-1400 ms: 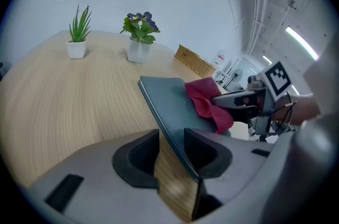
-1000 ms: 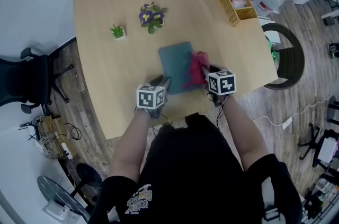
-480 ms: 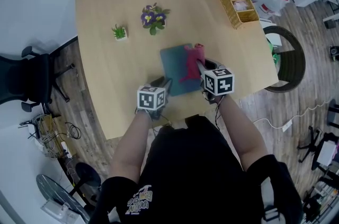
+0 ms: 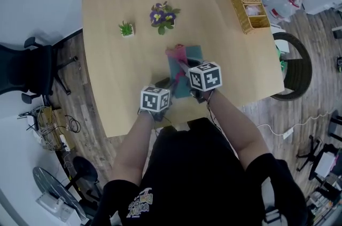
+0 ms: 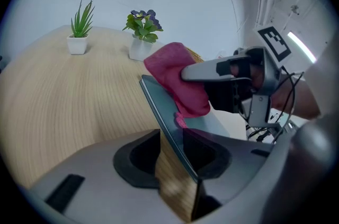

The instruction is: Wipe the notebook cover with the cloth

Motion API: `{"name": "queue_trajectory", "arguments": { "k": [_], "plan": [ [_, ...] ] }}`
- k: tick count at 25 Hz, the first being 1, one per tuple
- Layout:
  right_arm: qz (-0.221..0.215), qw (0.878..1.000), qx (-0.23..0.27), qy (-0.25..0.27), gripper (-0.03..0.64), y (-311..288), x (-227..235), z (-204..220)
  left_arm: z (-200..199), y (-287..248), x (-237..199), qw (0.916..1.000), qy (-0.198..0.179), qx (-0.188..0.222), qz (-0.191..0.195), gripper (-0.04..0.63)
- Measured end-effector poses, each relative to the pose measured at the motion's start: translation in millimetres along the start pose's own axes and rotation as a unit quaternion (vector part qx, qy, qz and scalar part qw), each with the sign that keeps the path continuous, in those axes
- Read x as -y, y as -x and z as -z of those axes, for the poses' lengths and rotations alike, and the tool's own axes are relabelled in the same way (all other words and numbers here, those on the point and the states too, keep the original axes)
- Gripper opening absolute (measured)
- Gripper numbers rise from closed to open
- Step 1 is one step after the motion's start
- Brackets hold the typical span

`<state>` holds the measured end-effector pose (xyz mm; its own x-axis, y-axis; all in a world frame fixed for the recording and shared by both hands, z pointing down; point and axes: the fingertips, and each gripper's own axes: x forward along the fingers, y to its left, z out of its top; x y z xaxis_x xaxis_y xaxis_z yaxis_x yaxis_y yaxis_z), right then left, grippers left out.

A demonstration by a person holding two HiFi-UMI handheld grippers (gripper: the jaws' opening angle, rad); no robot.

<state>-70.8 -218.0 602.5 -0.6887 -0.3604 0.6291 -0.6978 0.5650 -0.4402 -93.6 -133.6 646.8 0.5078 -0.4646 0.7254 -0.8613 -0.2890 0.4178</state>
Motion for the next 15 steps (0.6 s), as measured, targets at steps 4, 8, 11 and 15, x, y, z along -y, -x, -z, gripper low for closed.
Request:
{"name": "queue_trajectory", "arguments": {
  "k": [4, 8, 11, 15],
  "plan": [
    [-0.037, 0.999, -0.029, 0.011, 0.057, -26, -25, 4, 1, 0, 0, 1.0, 0.002, 0.0, 0.002, 0.127],
    [-0.055, 0.996, -0.064, 0.041, 0.057, -48, -38, 11, 0, -1, -1, 1.0, 0.007, -0.003, 0.005, 0.123],
    [-0.053, 0.993, -0.083, 0.066, 0.057, -58, -36, 14, 0, -2, -2, 1.0, 0.006, -0.003, 0.005, 0.123],
    [-0.05, 0.988, -0.098, 0.108, 0.057, -62, -33, 14, 1, -3, -3, 0.9999, 0.008, -0.003, 0.007, 0.123]
  ]
}}
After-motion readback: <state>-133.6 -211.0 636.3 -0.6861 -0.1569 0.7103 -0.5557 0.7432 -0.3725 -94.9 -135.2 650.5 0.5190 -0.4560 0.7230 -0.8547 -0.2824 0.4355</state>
